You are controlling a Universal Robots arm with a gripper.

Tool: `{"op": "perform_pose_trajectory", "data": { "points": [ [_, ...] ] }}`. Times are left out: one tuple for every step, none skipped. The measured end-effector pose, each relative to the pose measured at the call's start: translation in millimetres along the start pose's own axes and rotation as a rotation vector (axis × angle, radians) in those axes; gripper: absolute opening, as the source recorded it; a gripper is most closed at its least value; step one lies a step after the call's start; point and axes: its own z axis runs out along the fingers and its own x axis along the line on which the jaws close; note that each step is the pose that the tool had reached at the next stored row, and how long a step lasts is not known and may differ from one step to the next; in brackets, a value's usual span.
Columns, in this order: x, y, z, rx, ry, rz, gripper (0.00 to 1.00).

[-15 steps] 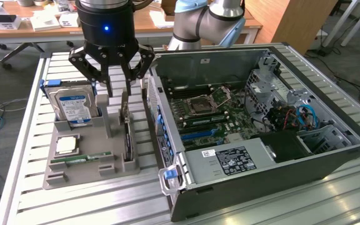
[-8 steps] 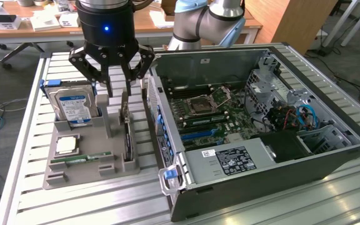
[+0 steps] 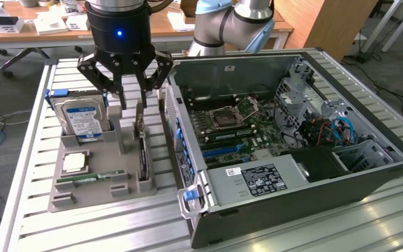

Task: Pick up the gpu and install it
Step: 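Pick up the gpu and move the gpu toward the slot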

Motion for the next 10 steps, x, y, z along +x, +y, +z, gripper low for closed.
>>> {"op": "perform_pose_trajectory", "data": {
  "points": [
    [0.1,-0.1,1.5,0.0002,0.0002,0.000,0.41],
    [0.0,-0.1,2.4,-0.0001,-0.0001,0.000,0.41],
    [0.1,-0.2,4.0,0.0000,0.0001,0.000,0.41],
    [0.1,-0.2,4.1,0.0000,0.0001,0.000,0.41],
    [0.1,-0.2,4.1,0.0001,0.0001,0.000,0.41],
    [0.1,-0.2,4.1,0.0002,0.0002,0.000,0.41],
    [0.1,-0.2,4.1,0.0001,0.0001,0.000,0.41],
    [0.1,-0.2,4.1,0.0000,0.0000,0.000,0.41],
    [0.1,-0.2,4.2,0.0000,0.0000,0.000,0.41],
    [0.2,-0.2,4.3,-0.0001,-0.0001,0.000,0.41]
  ]
}}
